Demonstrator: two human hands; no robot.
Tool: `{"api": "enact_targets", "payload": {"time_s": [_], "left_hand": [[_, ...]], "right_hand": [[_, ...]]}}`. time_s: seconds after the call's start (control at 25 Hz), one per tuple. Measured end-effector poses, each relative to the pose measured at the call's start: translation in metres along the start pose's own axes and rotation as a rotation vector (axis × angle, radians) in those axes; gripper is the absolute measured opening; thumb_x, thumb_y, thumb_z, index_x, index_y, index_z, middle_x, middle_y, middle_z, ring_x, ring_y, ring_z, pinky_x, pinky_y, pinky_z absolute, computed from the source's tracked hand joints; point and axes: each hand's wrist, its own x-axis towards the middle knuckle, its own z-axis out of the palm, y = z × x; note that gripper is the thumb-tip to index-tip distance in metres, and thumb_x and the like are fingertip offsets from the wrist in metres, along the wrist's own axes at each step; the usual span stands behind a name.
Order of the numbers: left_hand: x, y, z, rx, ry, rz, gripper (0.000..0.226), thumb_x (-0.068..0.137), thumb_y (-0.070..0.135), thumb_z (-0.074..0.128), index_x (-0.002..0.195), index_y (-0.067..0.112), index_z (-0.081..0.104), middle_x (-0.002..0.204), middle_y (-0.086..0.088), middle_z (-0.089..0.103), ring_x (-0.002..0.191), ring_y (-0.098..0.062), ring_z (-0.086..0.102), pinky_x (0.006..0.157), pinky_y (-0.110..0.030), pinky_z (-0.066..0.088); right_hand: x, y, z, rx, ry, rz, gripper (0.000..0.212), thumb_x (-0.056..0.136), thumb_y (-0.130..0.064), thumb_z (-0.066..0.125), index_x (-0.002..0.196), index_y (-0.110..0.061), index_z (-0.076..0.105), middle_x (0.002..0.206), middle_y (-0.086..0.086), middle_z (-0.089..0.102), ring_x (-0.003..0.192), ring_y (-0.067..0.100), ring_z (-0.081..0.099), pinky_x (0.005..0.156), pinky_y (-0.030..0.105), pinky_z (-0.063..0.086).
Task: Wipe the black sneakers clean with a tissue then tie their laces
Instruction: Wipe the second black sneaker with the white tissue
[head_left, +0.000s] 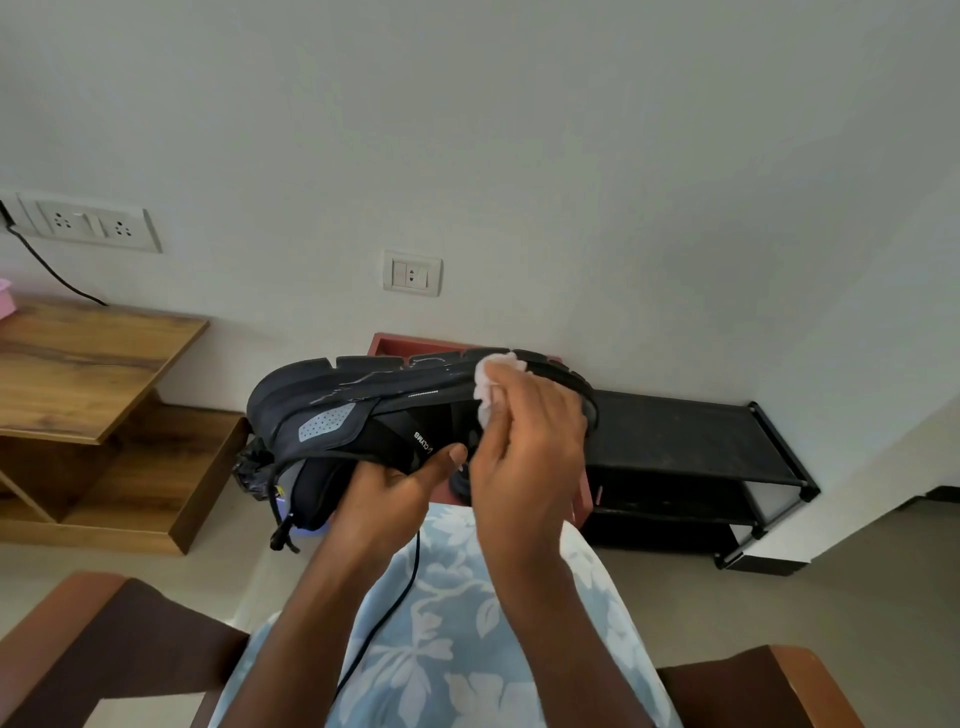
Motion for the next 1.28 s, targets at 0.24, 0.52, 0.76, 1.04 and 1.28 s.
{"api": "enact_targets", "payload": {"time_s": [0.24,0.52,0.76,1.04,1.28], "left_hand": [[0.000,-0.001,-0.004,-0.045,0.046,-0.016,0.027,0.086,0.006,0.075,0.103,0.026,0.068,0.100,0.014,0.075,0.104,-0.001,0.066,0.094,-0.025,0.047],[0.001,-0.009,0.005,0.065,-0.008,-0.003,0.020,0.085,0.012,0.077,0.098,0.027,0.072,0.096,0.013,0.076,0.099,-0.009,0.069,0.089,-0.028,0.051],[-0.003,-0.010,0.007,0.143,0.000,0.034,0.021,0.089,0.014,0.074,0.100,0.031,0.070,0.099,0.015,0.075,0.107,-0.007,0.067,0.099,-0.037,0.049],[0.001,-0.012,0.002,0.076,-0.005,-0.013,0.026,0.085,0.018,0.077,0.107,0.029,0.069,0.108,0.011,0.073,0.115,-0.015,0.063,0.110,-0.044,0.044],[0.000,-0.013,0.004,0.230,-0.026,0.028,0.016,0.088,0.017,0.071,0.079,0.030,0.067,0.070,0.026,0.070,0.075,0.006,0.064,0.080,-0.028,0.051]], "right_hand": [[0.012,0.055,-0.013,-0.079,0.043,0.102,0.029,0.094,-0.017,0.050,0.104,-0.011,0.077,0.096,0.002,0.076,0.091,0.027,0.068,0.089,0.027,0.042],[0.011,0.019,-0.003,0.026,0.064,0.134,0.021,0.095,-0.006,0.056,0.103,-0.007,0.076,0.096,0.003,0.075,0.093,0.023,0.065,0.088,0.008,0.040],[0.007,0.013,-0.003,0.058,0.018,-0.089,0.027,0.094,-0.007,0.052,0.103,-0.008,0.077,0.095,0.001,0.075,0.094,0.017,0.065,0.096,0.031,0.048],[0.013,0.064,-0.019,-0.052,0.088,0.243,0.031,0.090,-0.012,0.049,0.103,-0.008,0.077,0.095,0.005,0.075,0.091,0.024,0.066,0.082,0.017,0.049],[0.000,-0.014,0.003,0.061,-0.030,-0.025,0.030,0.090,-0.008,0.046,0.099,-0.009,0.075,0.096,0.001,0.073,0.096,0.018,0.062,0.087,0.029,0.051]]}}
